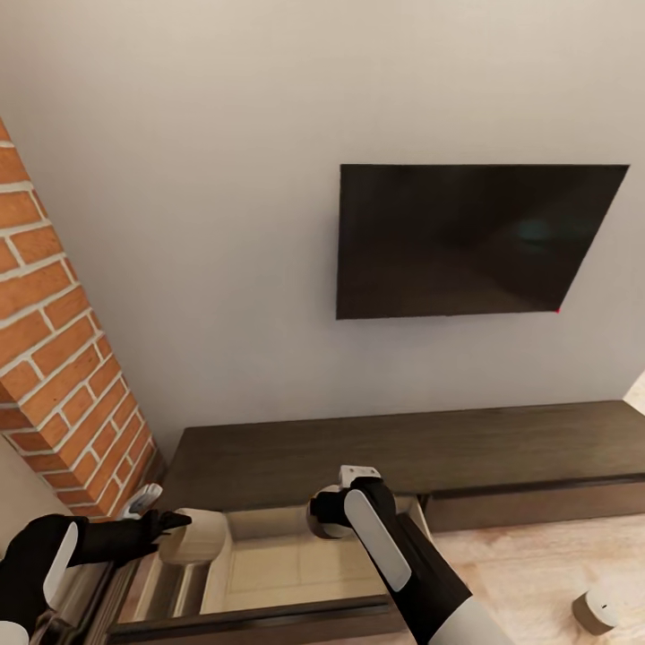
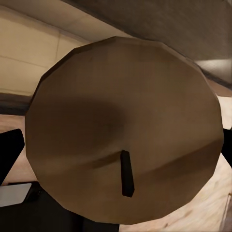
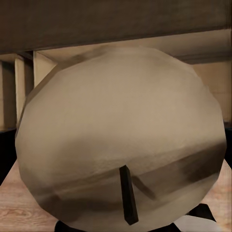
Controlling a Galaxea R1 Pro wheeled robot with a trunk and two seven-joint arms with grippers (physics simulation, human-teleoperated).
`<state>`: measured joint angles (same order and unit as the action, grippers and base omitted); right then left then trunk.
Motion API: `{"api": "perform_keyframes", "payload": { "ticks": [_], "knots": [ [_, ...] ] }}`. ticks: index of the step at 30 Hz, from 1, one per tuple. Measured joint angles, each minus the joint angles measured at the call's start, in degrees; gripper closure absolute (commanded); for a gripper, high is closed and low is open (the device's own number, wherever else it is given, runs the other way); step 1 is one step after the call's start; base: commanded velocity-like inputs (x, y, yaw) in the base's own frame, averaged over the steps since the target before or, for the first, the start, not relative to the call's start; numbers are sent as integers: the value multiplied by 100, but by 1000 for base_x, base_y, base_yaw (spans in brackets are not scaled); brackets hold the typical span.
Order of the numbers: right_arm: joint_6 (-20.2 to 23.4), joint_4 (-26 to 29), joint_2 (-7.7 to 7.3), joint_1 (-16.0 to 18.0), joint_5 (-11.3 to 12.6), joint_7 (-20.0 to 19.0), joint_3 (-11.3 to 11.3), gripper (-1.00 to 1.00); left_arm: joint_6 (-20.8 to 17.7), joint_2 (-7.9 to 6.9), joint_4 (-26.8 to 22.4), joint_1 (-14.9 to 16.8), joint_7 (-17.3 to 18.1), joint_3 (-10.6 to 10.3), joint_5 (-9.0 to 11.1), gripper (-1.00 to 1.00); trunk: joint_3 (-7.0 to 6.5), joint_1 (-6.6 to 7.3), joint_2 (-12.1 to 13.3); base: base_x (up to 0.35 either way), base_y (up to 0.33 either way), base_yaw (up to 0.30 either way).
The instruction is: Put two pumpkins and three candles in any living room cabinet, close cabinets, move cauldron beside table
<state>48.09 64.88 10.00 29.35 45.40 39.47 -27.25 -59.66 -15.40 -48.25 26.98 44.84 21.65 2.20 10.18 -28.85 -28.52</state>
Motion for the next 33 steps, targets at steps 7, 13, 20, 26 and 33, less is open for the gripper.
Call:
{"api": "perform_keyframes", "payload": {
  "ticks": [7, 13, 20, 26, 33],
  "knots": [
    [26, -139, 0, 28, -2, 0, 7, 100, 17, 18, 0, 0, -36, -2, 3, 100, 0, 0, 0, 30, -17, 0],
    [27, -407, 0, 67, 2, -15, 7, 100, 92, 42, 0, 0, -52, -3, -8, 100, 89, -109, -199, 2, -1, 0],
    [19, -522, 0, 72, 6, -64, 2, 100, 427, 321, 0, 0, -331, -8, -79, 100, 215, -263, -479, 0, 0, 0],
    [0, -719, 0, 119, -23, -282, -11, 100, 653, 699, 1, -1, -1759, -7, -69, 100, 323, -395, -720, 0, 0, 0],
    [-50, -1117, 0, 254, -82, -339, -40, 100, 1204, 1168, 0, 0, -3121, -2, -59, 100, 448, -549, -1001, 0, 0, 0]
  ]
}}
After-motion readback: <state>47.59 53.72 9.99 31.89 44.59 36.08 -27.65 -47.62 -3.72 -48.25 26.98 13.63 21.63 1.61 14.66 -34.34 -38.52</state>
